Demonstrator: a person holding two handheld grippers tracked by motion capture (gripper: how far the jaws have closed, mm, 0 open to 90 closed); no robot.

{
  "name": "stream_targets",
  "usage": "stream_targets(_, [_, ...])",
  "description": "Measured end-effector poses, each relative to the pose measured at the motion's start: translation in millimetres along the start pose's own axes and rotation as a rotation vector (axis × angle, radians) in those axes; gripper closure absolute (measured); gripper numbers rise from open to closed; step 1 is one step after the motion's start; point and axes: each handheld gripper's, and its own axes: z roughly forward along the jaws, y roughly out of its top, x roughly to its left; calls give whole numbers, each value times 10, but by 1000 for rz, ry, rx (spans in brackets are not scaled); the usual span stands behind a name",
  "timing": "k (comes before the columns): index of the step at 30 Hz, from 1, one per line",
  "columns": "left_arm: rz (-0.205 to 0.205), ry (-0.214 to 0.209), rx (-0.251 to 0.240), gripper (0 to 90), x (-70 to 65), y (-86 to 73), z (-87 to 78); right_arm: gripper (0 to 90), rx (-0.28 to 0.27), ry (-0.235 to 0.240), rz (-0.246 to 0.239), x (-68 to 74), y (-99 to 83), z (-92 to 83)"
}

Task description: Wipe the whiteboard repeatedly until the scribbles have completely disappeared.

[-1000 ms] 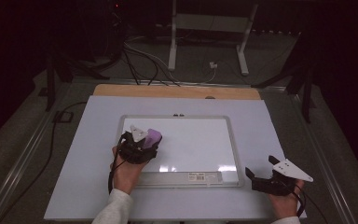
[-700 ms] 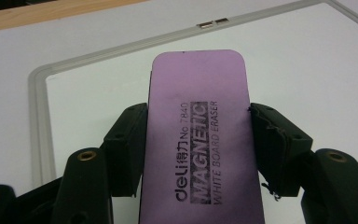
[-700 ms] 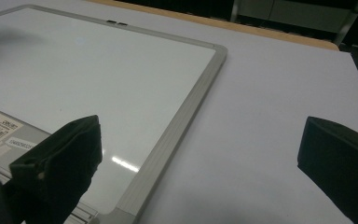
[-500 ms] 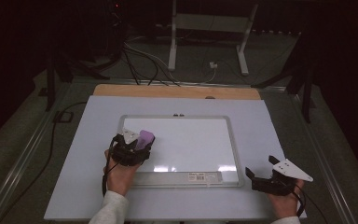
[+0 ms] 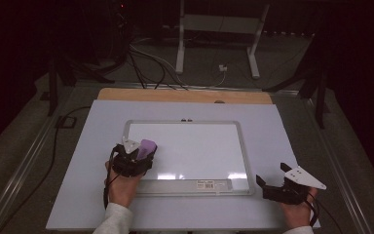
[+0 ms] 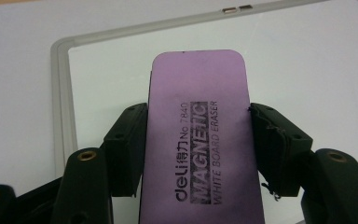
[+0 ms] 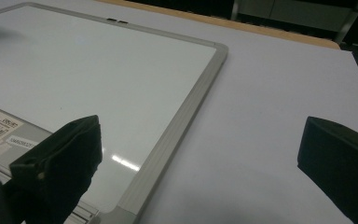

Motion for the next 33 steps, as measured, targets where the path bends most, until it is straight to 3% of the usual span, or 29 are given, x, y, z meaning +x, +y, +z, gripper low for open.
stream_targets(18, [-48, 32, 14, 414, 81, -148, -89, 0, 4, -1, 0, 2, -3, 11])
stream_targets(33, [-63, 38, 27, 414, 46, -295, -182, 0, 4, -3, 0, -1, -3, 9])
